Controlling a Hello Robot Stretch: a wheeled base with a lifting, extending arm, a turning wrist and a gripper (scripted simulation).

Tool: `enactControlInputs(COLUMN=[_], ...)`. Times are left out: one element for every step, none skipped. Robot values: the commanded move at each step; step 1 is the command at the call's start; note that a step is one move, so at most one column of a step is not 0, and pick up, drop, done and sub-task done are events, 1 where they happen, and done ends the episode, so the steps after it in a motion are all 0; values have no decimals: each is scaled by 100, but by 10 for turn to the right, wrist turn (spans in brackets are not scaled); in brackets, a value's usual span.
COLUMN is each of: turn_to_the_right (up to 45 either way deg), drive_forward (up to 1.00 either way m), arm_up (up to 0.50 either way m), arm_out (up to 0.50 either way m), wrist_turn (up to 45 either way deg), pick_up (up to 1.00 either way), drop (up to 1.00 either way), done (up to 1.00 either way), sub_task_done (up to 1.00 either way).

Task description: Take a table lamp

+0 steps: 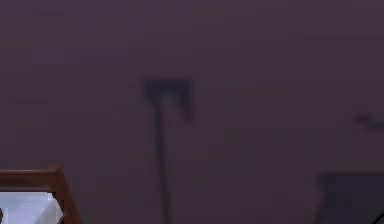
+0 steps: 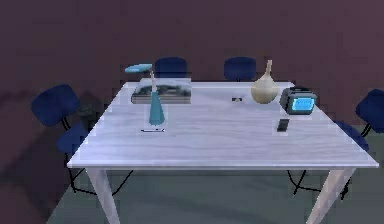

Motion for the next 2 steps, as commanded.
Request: enactControlInputs(turn_to_the_right=[0,0], drive_forward=[0,0], arm_up=[50,38], arm_out=[0,0], wrist_turn=[0,0], pick_up=[0,0], drop=[0,0], done=[0,0], sub_task_done=[0,0])
